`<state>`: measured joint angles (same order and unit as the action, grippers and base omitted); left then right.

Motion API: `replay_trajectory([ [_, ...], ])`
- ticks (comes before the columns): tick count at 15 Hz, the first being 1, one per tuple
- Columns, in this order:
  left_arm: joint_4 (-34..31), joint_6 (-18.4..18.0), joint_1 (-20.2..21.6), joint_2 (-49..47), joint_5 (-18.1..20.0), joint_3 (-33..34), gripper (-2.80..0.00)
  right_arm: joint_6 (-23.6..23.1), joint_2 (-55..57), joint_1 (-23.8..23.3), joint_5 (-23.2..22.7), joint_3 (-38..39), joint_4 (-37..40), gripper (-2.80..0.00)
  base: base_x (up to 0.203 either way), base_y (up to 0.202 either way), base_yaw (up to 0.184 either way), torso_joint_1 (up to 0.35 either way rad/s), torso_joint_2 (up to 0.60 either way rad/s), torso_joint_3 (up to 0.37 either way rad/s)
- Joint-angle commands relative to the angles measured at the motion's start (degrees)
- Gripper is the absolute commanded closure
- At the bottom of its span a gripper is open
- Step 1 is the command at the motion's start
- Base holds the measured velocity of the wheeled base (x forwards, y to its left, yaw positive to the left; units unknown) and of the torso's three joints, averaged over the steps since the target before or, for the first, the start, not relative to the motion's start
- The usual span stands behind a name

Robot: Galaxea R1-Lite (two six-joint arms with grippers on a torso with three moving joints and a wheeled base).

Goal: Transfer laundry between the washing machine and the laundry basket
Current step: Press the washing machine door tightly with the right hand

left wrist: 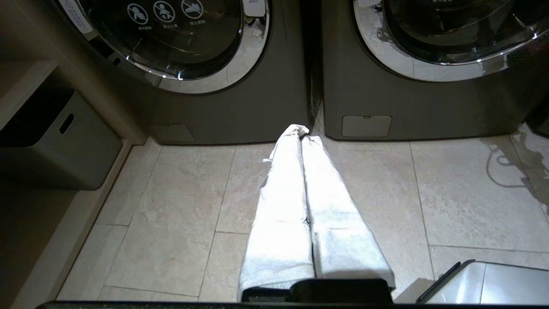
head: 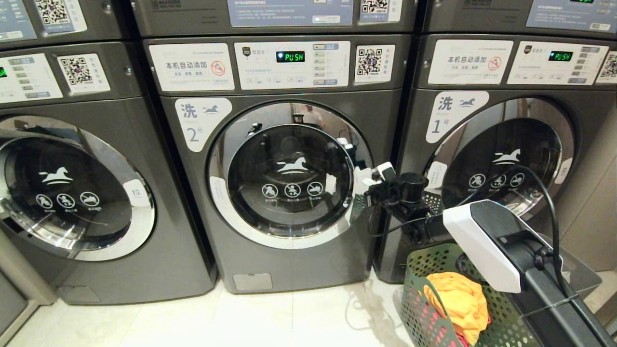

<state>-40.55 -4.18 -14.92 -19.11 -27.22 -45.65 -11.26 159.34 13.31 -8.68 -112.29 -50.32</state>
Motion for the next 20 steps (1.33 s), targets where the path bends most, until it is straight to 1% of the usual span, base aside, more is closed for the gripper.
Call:
replay_trajectory([
  [1, 0.7, -0.5, 0.7, 0.5, 0.2, 2.2, 0.00, -0.1, -0.2, 0.1, 0.0, 0.1, -0.3, 0.00, 0.000, 0.000, 0.000, 0.000, 0.00, 0.000],
  [6, 0.7, -0.8, 0.7, 1.9, 0.0, 3.8, 0.00, -0.2, -0.1, 0.2, 0.2, 0.1, -0.2, 0.00, 0.000, 0.000, 0.000, 0.000, 0.00, 0.000],
  [13, 0.2, -0.8, 0.7, 2.8, 0.1, 4.0, 0.00, -0.3, -0.6, 0.2, 0.8, 0.0, -0.2, 0.00, 0.000, 0.000, 0.000, 0.000, 0.00, 0.000],
  [20, 0.4, -1.8, 0.7, 2.8, 0.1, 4.0, 0.00, -0.3, -1.4, 0.2, 0.8, 0.0, -0.2, 0.00, 0.000, 0.000, 0.000, 0.002, 0.00, -0.171],
])
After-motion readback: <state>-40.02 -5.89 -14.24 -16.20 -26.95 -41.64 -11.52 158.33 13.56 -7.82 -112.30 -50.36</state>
